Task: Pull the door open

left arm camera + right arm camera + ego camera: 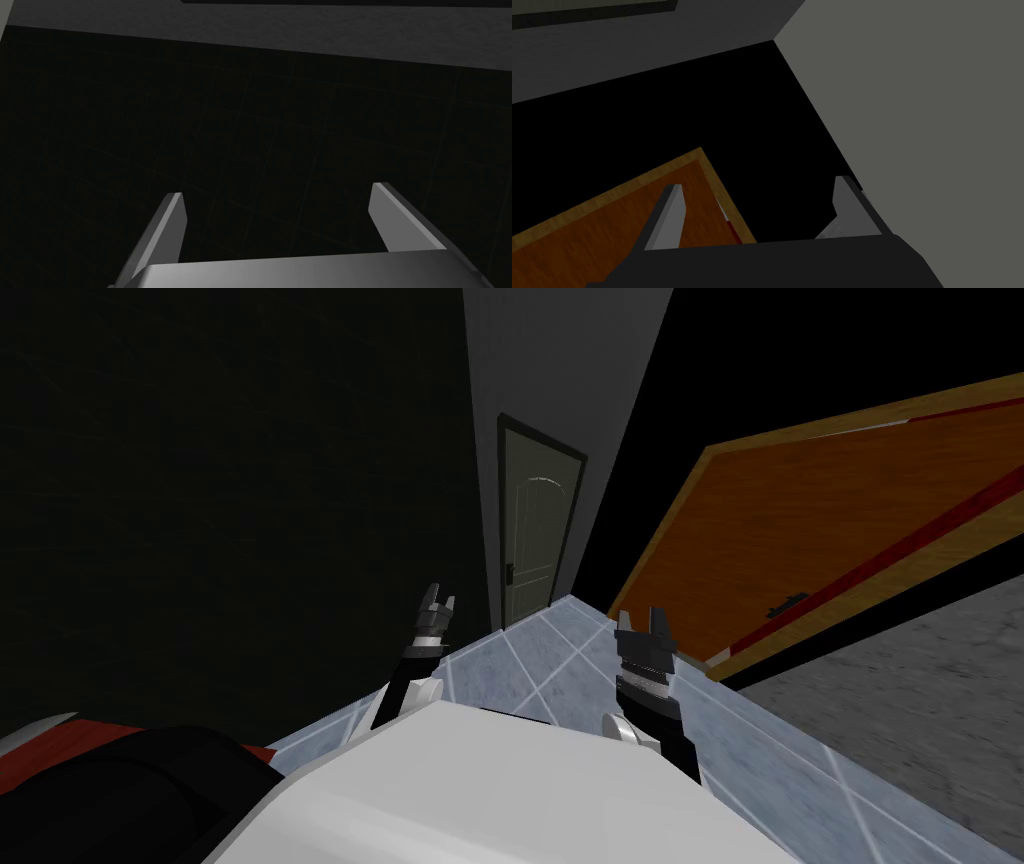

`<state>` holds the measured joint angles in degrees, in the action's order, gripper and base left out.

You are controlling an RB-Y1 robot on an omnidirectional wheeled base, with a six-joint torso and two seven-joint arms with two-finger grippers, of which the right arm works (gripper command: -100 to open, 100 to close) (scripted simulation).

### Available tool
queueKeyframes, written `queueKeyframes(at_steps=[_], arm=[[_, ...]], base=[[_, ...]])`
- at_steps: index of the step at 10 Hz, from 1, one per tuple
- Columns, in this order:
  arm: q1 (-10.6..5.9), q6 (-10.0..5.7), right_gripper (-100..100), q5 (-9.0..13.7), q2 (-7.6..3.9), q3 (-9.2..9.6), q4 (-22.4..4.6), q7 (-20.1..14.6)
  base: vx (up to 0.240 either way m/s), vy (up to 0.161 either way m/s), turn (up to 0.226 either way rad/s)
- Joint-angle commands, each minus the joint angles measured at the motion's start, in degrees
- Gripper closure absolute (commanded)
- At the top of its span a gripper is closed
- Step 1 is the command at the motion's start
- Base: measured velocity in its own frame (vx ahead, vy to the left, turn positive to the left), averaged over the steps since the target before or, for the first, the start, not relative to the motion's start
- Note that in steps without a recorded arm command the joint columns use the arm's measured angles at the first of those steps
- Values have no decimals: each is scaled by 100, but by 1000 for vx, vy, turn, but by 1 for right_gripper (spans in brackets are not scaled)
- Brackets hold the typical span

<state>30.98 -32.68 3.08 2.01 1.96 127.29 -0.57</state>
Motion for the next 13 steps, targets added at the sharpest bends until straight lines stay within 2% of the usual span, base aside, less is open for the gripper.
queueKeyframes(at_steps=[1,5,6,13], arm=[[-101,17,-100,-109,-86,9,-176,139],[-333,56,-100,-359,-259,29,-581,460],[-442,75,-100,-476,-331,39,-770,610],[-883,149,-100,-950,-598,77,-1538,1218]], base=[[74,9,71],[137,14,70],[135,2,89],[106,10,69]])
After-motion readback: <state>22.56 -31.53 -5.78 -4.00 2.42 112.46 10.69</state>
